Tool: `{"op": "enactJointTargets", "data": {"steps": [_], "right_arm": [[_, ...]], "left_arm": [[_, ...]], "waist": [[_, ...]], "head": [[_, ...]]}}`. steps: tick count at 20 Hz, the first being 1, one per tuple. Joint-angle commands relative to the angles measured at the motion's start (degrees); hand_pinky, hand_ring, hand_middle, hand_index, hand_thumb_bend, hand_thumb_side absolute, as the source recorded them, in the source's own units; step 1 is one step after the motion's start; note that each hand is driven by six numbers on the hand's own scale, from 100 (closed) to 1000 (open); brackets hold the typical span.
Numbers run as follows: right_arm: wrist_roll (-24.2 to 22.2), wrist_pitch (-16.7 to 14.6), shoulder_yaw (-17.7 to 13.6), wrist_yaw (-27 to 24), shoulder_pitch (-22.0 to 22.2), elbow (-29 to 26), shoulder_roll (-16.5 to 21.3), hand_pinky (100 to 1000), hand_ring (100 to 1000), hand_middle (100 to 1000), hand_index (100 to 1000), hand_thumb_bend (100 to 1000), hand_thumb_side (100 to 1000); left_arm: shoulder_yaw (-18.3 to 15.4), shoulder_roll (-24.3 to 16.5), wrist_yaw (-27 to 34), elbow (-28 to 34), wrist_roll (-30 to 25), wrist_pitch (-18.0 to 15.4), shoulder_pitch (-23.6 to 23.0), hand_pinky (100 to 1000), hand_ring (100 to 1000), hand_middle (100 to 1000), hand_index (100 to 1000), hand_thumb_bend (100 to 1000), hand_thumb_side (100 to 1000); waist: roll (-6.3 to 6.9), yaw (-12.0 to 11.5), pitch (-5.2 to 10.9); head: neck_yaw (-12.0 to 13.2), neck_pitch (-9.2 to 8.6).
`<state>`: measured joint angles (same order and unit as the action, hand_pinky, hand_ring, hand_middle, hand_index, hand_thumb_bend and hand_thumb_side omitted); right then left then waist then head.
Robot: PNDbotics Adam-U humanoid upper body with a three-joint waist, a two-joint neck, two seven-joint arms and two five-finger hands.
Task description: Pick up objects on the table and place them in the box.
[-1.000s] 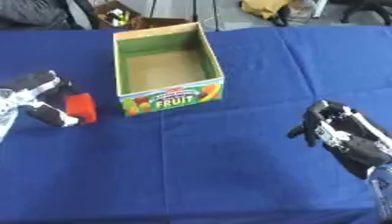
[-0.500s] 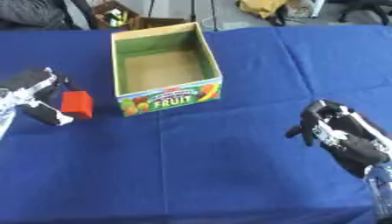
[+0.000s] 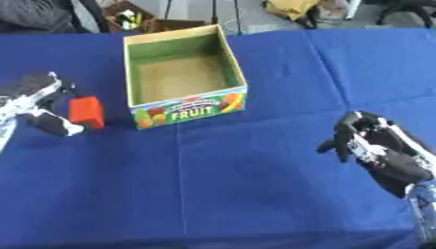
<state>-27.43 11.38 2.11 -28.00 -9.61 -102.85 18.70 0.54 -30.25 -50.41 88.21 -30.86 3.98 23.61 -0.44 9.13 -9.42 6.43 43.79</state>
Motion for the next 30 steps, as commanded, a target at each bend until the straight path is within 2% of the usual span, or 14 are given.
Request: {"op": "enactJointTargets", "data": {"steps": [1, 9, 15, 17, 18, 19, 22, 25, 30], "right_arm": [[-0.1, 0.0, -0.5, 0.1, -0.5, -0.6, 0.6, 588, 312, 342, 382, 100, 169], [-0.1, -0.1, -0.4, 0.1, -0.4, -0.6, 0.6, 588, 312, 342, 382, 100, 170], [-0.3, 0.0, -0.1, 0.1, -0.5, -0.5, 0.5, 588, 313, 342, 382, 100, 170], [-0.5, 0.1, 0.0, 0.1, -0.5, -0.5, 0.4, 588, 313, 342, 382, 100, 170], [-0.6, 0.2, 0.1, 0.1, -0.6, -0.5, 0.3, 588, 313, 342, 382, 100, 166], [-0.7, 0.2, 0.2, 0.1, -0.6, -0.5, 0.3, 588, 313, 342, 382, 100, 170], [-0.9, 0.3, 0.4, 0.2, -0.7, -0.4, 0.2, 588, 313, 342, 382, 100, 171], [-1.1, 0.5, 0.7, 0.2, -0.8, -0.4, 0.1, 587, 313, 342, 381, 100, 171], [-1.8, 0.8, 1.3, 0.4, -0.9, -0.4, -0.1, 586, 313, 341, 381, 100, 172]], "left_arm": [[-1.4, -2.1, 0.2, 2.2, 0.1, 0.1, 1.7, 304, 197, 167, 353, 227, 243], [-1.6, -2.4, -0.1, 5.6, -0.1, -0.4, 5.9, 302, 193, 162, 352, 226, 256], [0.0, -0.4, -1.6, 4.9, -0.4, -1.5, 12.2, 309, 199, 166, 355, 224, 259], [0.8, 1.1, -2.4, 3.0, -0.1, -1.7, 14.5, 311, 201, 168, 357, 220, 258], [1.2, 2.0, -2.8, 1.5, 0.3, -1.8, 15.6, 310, 201, 167, 357, 255, 275], [1.7, 3.0, -3.2, -0.1, 0.9, -1.8, 16.7, 312, 202, 169, 359, 224, 262], [3.0, 5.4, -4.7, -5.0, 3.1, -2.2, 19.7, 331, 219, 184, 372, 276, 287], [4.2, 7.9, -7.7, -11.0, 5.6, -2.4, 22.7, 339, 227, 191, 379, 280, 283], [4.3, 12.0, -12.9, -21.6, 10.5, -3.3, 26.5, 381, 262, 226, 397, 284, 285]], "waist": [[0.02, 0.0, 0.78], [-0.11, -0.1, 0.91], [-0.21, 0.3, 0.99], [-0.26, 0.6, 1.00], [-0.28, 0.8, 0.98], [-0.30, 1.0, 0.94], [-0.30, 1.6, 0.86], [-0.25, 2.4, 0.80], [-0.20, 3.9, 0.71]], "head": [[-0.2, 0.32], [-0.5, 0.32], [-0.7, 0.32], [-0.6, 0.29], [-0.7, 0.20], [-0.7, 0.14], [-0.7, 0.13], [-0.6, 0.07], [-0.4, -0.02]]}}
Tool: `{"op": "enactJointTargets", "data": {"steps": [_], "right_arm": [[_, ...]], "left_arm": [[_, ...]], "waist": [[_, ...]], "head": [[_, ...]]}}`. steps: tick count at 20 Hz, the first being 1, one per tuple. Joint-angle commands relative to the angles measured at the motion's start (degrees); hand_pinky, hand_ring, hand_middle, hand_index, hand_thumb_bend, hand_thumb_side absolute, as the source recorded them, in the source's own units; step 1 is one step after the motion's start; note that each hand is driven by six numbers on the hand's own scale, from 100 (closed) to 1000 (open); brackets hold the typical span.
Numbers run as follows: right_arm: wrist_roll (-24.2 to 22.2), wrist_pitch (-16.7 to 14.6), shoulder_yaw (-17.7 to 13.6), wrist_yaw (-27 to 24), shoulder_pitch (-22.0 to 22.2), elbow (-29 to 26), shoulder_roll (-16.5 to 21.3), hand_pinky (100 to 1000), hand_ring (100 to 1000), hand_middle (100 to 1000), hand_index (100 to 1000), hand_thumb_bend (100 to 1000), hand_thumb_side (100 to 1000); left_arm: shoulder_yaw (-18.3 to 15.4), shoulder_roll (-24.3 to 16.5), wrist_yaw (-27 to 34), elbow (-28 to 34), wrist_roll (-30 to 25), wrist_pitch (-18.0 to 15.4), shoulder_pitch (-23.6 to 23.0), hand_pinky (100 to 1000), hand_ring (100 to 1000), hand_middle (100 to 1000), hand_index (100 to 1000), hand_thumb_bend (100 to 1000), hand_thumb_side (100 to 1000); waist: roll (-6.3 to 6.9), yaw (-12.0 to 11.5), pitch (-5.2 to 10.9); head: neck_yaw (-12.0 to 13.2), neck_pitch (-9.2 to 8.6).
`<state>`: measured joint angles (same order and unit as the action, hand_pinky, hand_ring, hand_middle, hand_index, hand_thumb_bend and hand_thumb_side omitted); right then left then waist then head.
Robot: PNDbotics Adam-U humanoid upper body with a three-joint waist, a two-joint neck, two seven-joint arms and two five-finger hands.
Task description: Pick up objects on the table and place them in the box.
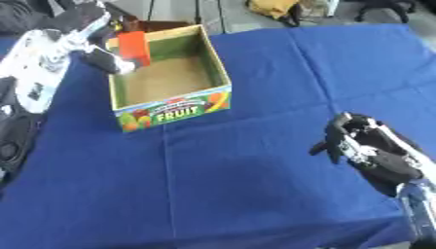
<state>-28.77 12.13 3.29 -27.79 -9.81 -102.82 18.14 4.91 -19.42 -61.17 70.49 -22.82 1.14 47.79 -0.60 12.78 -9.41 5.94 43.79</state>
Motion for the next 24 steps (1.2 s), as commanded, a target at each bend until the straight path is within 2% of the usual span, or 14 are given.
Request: {"op": "enactJointTargets", "data": {"steps": [1, 5, 6, 7, 8, 10, 11, 12, 13, 14, 17, 20, 24], "right_arm": [[-0.6, 0.1, 0.2, 0.2, -0.7, -0.4, 0.4, 586, 313, 341, 381, 100, 173], [-0.9, 0.3, 0.5, 0.3, -0.8, -0.3, 0.3, 586, 313, 341, 381, 100, 174], [-1.0, 0.3, 0.5, 0.4, -0.8, -0.3, 0.2, 586, 313, 341, 381, 100, 174], [-1.0, 0.3, 0.5, 0.4, -0.8, -0.3, 0.2, 586, 313, 341, 381, 100, 174], [-1.0, 0.3, 0.5, 0.4, -0.8, -0.3, 0.2, 586, 313, 341, 381, 100, 174], [-1.0, 0.3, 0.5, 0.4, -0.8, -0.3, 0.1, 586, 312, 341, 381, 100, 175], [-1.0, 0.3, 0.5, 0.4, -0.8, -0.3, 0.1, 586, 312, 341, 381, 100, 175], [-1.0, 0.3, 0.5, 0.4, -0.8, -0.3, 0.1, 586, 312, 341, 381, 100, 175], [-1.0, 0.3, 0.5, 0.4, -0.8, -0.3, 0.1, 586, 312, 341, 381, 100, 175], [-1.1, 0.3, 0.5, 0.5, -0.8, -0.2, 0.1, 586, 312, 341, 381, 100, 176], [-1.0, 0.3, 0.4, 0.4, -0.9, -0.2, 0.1, 586, 313, 341, 381, 100, 176], [-0.8, 0.2, 0.2, 0.5, -0.8, -0.2, 0.1, 586, 313, 341, 380, 100, 177], [-0.5, 0.1, -0.2, 0.6, -0.8, -0.2, 0.2, 585, 313, 340, 380, 100, 177]], "left_arm": [[-0.2, 1.9, -2.9, -5.9, 3.5, -0.7, 2.9, 405, 286, 250, 421, 293, 290], [-0.2, 4.1, -5.8, -12.3, 5.2, -1.8, 4.2, 492, 361, 326, 526, 408, 317], [-0.3, 4.5, -6.6, -13.5, 5.2, -2.0, 4.5, 567, 443, 401, 623, 509, 359], [-0.4, 4.9, -7.3, -14.4, 5.2, -2.2, 4.6, 587, 463, 431, 650, 550, 377], [-0.5, 5.1, -7.8, -14.9, 5.3, -2.5, 4.7, 667, 563, 531, 738, 790, 490], [-0.6, 5.4, -8.4, -15.3, 5.1, -3.0, 4.6, 756, 689, 661, 811, 1000, 572], [-0.7, 5.4, -8.6, -15.2, 5.0, -3.1, 4.6, 767, 706, 679, 817, 1000, 575], [-0.8, 5.4, -8.7, -15.1, 4.9, -3.2, 4.5, 859, 786, 769, 853, 1000, 641], [-1.0, 5.3, -8.6, -14.6, 5.2, -3.0, 4.2, 859, 786, 769, 853, 1000, 641], [-1.2, 5.4, -8.3, -14.0, 5.7, -2.6, 3.9, 905, 835, 822, 870, 1000, 704], [-1.8, 5.3, -6.2, -10.1, 10.0, -1.1, 2.6, 932, 858, 849, 884, 1000, 724], [-2.6, 4.6, 0.3, -2.0, 18.1, -0.4, 0.7, 874, 810, 808, 854, 1000, 779], [-4.1, 3.8, 15.0, 12.1, 29.4, -0.1, -4.1, 751, 716, 717, 795, 1000, 768]], "waist": [[-0.04, 0.6, 0.67], [-0.06, 1.4, 0.55], [-0.08, 1.4, 0.54], [-0.10, 1.5, 0.53], [-0.12, 1.5, 0.51], [-0.13, 1.5, 0.50], [-0.12, 1.5, 0.50], [-0.12, 1.4, 0.51], [-0.10, 1.3, 0.54], [-0.08, 1.2, 0.56], [-0.05, 0.9, 0.54], [-0.06, 0.4, 0.42], [0.12, -0.8, 0.31]], "head": [[0.2, -0.07], [0.4, -0.01], [0.5, 0.02], [0.6, 0.03], [0.6, 0.00], [0.6, -0.06], [0.6, -0.06], [0.6, -0.06], [0.5, -0.08], [0.5, -0.10], [0.3, -0.30], [0.1, -0.34], [-0.3, -0.49]]}}
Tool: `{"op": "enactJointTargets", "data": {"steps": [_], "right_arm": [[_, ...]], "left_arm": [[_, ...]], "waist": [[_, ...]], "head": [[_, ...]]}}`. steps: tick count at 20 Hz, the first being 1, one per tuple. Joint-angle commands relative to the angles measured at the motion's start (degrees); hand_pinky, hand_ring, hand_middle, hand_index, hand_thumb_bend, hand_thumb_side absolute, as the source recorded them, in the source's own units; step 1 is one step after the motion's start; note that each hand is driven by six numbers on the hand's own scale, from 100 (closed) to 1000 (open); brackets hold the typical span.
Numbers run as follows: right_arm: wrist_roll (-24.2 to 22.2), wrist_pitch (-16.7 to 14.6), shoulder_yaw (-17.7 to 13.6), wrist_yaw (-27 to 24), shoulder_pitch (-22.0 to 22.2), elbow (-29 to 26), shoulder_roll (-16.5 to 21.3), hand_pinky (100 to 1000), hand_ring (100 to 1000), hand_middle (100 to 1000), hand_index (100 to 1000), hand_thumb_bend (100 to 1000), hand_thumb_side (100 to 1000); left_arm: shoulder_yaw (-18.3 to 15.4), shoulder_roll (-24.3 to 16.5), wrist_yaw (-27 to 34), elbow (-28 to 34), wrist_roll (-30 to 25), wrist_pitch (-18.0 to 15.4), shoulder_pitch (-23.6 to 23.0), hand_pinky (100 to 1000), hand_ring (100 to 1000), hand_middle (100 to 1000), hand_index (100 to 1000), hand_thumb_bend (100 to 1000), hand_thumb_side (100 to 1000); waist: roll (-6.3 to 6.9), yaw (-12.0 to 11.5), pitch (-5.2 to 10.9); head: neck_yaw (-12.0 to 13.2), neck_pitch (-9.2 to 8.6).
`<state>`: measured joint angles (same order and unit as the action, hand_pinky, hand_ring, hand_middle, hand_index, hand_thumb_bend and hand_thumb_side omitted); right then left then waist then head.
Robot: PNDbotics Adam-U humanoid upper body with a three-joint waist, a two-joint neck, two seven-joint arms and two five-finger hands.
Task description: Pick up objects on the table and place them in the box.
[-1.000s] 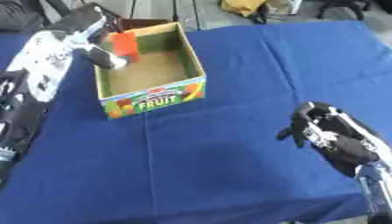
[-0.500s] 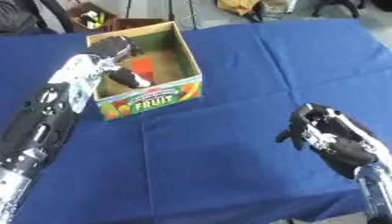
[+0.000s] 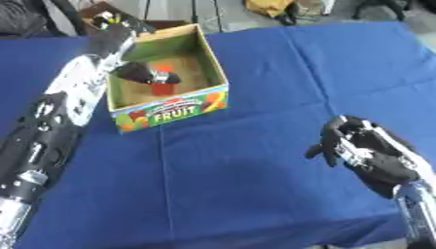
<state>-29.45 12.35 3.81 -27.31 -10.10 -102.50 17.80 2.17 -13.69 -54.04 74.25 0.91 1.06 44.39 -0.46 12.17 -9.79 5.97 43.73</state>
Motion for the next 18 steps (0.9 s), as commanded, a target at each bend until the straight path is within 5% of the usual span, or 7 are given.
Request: {"op": "enactJointTargets", "data": {"steps": [1, 3, 8, 18], "right_arm": [[0.3, -0.2, -0.8, 0.1, -0.5, -0.5, 0.6, 585, 313, 340, 380, 100, 177], [0.4, -0.1, -1.0, 0.2, -0.4, -0.5, 0.7, 585, 313, 340, 380, 100, 178], [0.7, -0.2, -1.3, 0.2, -0.3, -0.5, 0.8, 585, 313, 340, 380, 100, 178], [0.9, -0.5, -1.6, 0.4, -0.2, -0.6, 1.0, 585, 314, 340, 380, 100, 179]], "left_arm": [[-1.5, -2.5, 12.2, 11.7, 7.3, -0.3, -2.3, 732, 695, 697, 788, 1000, 774], [-1.5, -3.8, 20.8, 16.8, 8.4, -1.1, -5.4, 703, 664, 663, 771, 890, 797], [-3.3, -5.9, 35.4, 24.3, 9.1, -1.4, -12.9, 680, 639, 639, 762, 800, 822], [-7.4, -6.9, 43.6, 30.4, 12.9, -0.2, -22.3, 663, 618, 617, 751, 738, 827]], "waist": [[0.09, -0.4, 0.73], [0.30, -0.9, 0.84], [0.47, -1.7, 0.88], [0.39, -2.8, 0.42]], "head": [[-0.6, -0.35], [-0.9, -0.27], [-1.2, -0.27], [1.9, -1.54]]}}
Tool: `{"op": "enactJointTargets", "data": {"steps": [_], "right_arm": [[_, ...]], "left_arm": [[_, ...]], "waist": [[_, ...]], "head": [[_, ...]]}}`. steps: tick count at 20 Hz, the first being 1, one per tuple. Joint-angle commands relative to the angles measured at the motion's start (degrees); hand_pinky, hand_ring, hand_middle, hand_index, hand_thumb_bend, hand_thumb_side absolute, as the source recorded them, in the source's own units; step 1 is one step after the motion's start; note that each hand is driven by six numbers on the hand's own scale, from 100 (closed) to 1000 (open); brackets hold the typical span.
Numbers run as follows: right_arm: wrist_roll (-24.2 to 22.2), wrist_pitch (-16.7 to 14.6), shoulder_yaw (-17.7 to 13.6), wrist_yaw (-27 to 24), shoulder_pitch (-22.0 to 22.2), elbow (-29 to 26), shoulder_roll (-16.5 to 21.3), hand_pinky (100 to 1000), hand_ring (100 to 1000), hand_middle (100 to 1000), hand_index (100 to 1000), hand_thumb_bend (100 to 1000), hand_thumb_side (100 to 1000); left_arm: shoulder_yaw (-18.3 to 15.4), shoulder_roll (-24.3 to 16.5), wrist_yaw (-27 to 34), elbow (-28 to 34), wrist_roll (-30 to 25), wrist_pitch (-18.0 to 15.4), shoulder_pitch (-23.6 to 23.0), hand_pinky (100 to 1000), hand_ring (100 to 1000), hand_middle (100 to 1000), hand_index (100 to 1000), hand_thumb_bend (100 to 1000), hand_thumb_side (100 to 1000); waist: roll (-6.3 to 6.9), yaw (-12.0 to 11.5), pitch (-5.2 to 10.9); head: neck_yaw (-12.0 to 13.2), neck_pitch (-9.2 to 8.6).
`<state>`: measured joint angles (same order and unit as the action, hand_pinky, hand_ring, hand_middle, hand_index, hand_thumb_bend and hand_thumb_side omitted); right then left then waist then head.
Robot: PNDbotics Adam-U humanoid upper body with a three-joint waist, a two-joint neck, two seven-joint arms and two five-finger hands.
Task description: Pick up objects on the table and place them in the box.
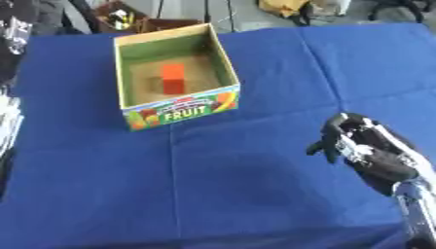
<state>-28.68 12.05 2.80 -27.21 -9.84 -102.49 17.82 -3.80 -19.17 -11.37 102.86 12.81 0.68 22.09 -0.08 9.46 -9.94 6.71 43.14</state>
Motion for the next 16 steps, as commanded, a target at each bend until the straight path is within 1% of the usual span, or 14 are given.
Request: {"op": "enactJointTargets", "data": {"steps": [1, 4, 6, 8, 16], "right_arm": [[0.1, -0.2, -0.6, 0.3, -0.5, -0.7, 1.0, 585, 314, 340, 379, 100, 175], [0.2, -0.2, -0.7, 0.3, -0.5, -0.7, 0.9, 585, 314, 340, 379, 100, 191], [0.3, -0.2, -0.7, 0.3, -0.5, -0.7, 0.9, 585, 314, 340, 379, 100, 179], [0.3, -0.2, -0.7, 0.3, -0.5, -0.6, 0.8, 584, 314, 340, 379, 100, 179], [0.3, -0.2, -0.7, 0.2, -0.6, -0.7, 0.8, 585, 314, 340, 379, 100, 180]], "left_arm": [[-1.6, -1.3, 1.1, 1.9, 1.3, 0.4, -0.5, 660, 615, 614, 749, 709, 827], [-2.3, -0.4, 1.3, 2.4, 2.2, 0.6, -1.6, 658, 613, 613, 748, 704, 822], [-2.7, 0.1, 1.3, 2.7, 2.7, 0.7, -2.2, 657, 612, 611, 747, 690, 819], [-2.7, 0.4, 1.4, 2.7, 2.9, 0.8, -2.7, 656, 612, 610, 746, 674, 808], [-2.8, 1.2, 1.6, 2.8, 3.1, 0.8, -3.5, 655, 611, 609, 744, 664, 812]], "waist": [[0.00, -0.1, 0.54], [-0.07, -0.1, 0.48], [-0.04, -0.1, 0.47], [-0.06, 0.0, 0.49], [-0.11, -0.2, 0.50]], "head": [[1.8, -1.19], [2.9, -1.95], [3.3, -2.16], [3.3, -2.35], [2.8, -2.57]]}}
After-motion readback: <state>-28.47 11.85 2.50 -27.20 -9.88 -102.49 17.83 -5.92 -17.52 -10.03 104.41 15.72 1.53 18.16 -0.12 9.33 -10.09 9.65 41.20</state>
